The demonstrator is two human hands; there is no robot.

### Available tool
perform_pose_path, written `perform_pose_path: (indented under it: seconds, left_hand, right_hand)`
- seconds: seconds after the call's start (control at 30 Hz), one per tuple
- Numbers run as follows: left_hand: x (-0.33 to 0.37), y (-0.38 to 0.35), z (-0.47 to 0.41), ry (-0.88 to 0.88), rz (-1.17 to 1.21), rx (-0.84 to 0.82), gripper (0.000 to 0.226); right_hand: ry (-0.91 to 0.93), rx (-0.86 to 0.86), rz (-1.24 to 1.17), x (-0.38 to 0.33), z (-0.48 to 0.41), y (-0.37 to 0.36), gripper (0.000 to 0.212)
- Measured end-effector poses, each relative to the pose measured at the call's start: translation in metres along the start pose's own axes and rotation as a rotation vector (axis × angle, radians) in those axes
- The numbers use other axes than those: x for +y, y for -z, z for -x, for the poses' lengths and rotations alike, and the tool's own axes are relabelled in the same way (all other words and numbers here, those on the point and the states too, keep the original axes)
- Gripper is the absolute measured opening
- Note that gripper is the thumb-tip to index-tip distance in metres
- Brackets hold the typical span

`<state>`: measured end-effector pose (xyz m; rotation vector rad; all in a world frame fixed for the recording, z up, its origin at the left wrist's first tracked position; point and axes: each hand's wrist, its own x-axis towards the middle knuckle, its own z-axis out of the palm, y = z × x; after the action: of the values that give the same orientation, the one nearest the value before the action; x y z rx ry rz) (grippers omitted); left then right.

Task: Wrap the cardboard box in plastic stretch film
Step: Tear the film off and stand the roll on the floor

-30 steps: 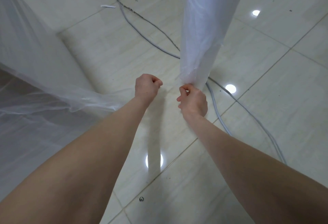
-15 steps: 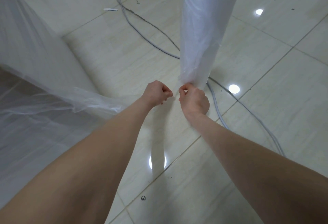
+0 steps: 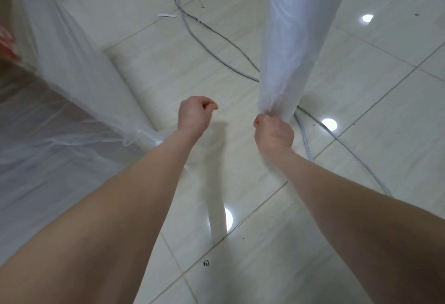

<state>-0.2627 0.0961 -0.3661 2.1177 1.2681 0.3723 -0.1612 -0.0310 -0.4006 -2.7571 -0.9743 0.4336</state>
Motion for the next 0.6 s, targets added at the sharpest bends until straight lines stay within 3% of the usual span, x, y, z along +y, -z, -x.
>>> perform_pose_path:
  seconds: [0.07, 0.2, 0.33, 0.43, 0.6]
  left_hand:
    - [-0.006, 0.007, -0.002, 0.02, -0.038, 0.004, 0.018]
    - [0.004, 0.0, 0.006, 0.028, -0.063, -0.179, 0.032]
    - [0.029, -0.001, 0.011, 0.065, -0.074, -0.385, 0.086]
    - [0.044, 0.005, 0.016, 0.094, -0.011, -0.526, 0.108]
    - [0.068, 0.011, 0.026, 0.109, 0.058, -0.603, 0.1]
  right_hand:
    - [0.01, 0.001, 0.0, 0.002, 0.004, 0.002, 0.032]
    - [0.044, -0.062, -0.063, 0.004, 0.011, 0.014, 0.034]
    - [-0.002, -0.2, -0.051, 0.016, 0.012, 0.029, 0.029]
    - [-0.051, -0.269, -0.053, 0.026, 0.012, 0.046, 0.035]
    - [0.004, -0.307, -0.063, 0.037, 0.014, 0.09, 0.047]
